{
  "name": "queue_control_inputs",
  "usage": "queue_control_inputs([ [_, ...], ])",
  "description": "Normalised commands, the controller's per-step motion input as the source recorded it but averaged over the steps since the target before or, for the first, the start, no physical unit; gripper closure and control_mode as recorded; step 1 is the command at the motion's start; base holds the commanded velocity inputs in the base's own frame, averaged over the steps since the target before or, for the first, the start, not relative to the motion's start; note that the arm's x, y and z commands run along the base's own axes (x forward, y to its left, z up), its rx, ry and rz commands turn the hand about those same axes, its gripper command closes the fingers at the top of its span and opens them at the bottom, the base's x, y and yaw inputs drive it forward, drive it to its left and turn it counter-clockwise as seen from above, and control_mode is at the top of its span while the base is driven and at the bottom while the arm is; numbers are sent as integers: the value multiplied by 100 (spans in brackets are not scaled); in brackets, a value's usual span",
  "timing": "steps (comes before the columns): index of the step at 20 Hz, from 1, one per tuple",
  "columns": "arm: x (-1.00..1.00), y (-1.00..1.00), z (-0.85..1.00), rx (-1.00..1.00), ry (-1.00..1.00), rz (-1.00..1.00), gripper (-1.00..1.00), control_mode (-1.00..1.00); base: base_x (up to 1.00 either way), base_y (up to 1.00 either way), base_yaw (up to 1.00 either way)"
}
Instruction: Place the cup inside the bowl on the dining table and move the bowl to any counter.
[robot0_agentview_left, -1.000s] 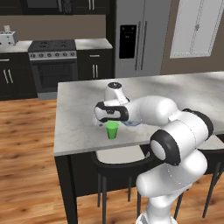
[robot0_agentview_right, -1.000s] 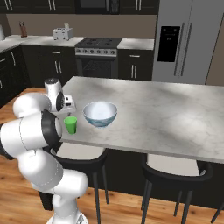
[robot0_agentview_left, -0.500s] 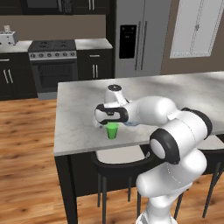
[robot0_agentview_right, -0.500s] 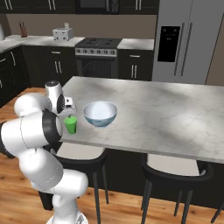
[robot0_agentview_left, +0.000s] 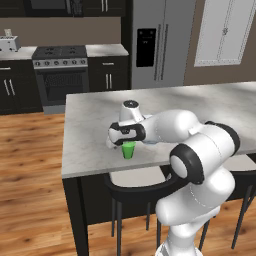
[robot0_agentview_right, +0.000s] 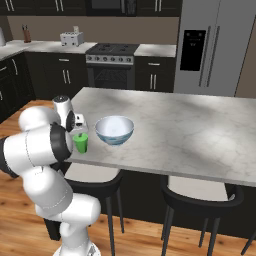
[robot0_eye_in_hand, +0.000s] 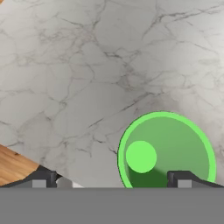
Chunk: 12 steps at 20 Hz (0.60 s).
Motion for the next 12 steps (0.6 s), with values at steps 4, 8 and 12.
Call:
queue_control_inputs([
  [4, 5, 0, -1, 0, 0, 0, -100, -100, 0, 0, 0],
  [8, 6, 0, 0, 0, 0, 0, -100, -100, 0, 0, 0],
  [12, 13, 0, 0, 0, 0, 1, -100, -100, 0, 0, 0],
])
